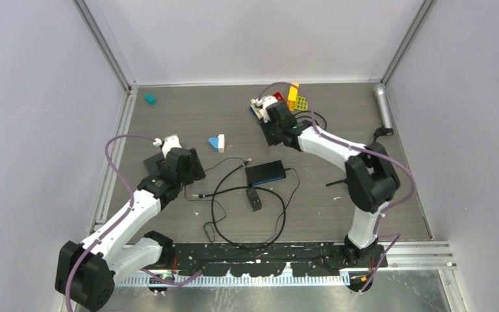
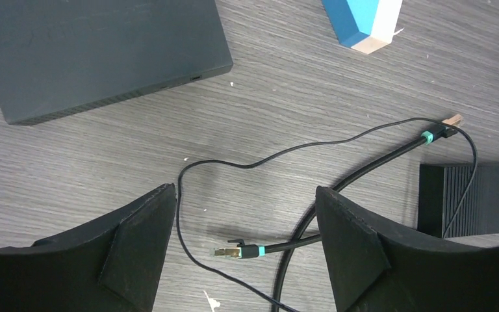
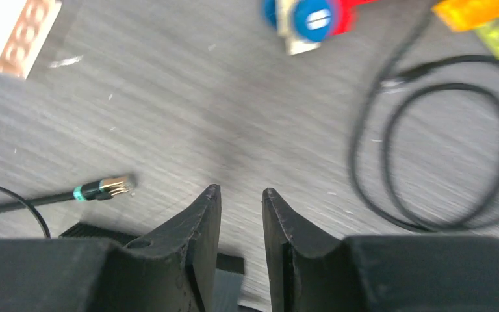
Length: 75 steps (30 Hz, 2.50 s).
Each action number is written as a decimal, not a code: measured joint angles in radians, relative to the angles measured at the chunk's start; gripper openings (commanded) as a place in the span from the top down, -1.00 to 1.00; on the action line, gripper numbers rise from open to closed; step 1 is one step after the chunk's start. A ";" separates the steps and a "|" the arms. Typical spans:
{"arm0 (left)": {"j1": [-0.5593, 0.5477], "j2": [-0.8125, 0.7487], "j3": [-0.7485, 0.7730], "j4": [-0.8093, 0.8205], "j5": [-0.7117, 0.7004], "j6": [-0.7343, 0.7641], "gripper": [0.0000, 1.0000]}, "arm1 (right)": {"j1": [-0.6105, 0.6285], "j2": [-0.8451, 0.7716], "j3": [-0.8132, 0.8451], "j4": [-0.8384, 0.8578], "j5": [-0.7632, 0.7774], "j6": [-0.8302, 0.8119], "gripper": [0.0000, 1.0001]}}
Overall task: Insert the plug into the switch port
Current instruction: Pick up the connector from the center of the board.
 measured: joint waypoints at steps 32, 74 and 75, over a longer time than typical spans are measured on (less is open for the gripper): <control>0.011 -0.355 0.094 -0.258 0.128 0.103 -0.64 | 0.319 0.096 -0.062 0.076 -0.578 -0.566 -0.17; -0.076 0.114 0.094 0.085 0.293 0.156 -0.41 | 0.141 -0.254 -0.531 0.338 -0.195 -0.293 0.99; -0.115 0.150 0.094 0.109 0.293 0.174 -0.41 | 0.134 -0.260 -0.536 0.341 -0.195 -0.280 0.99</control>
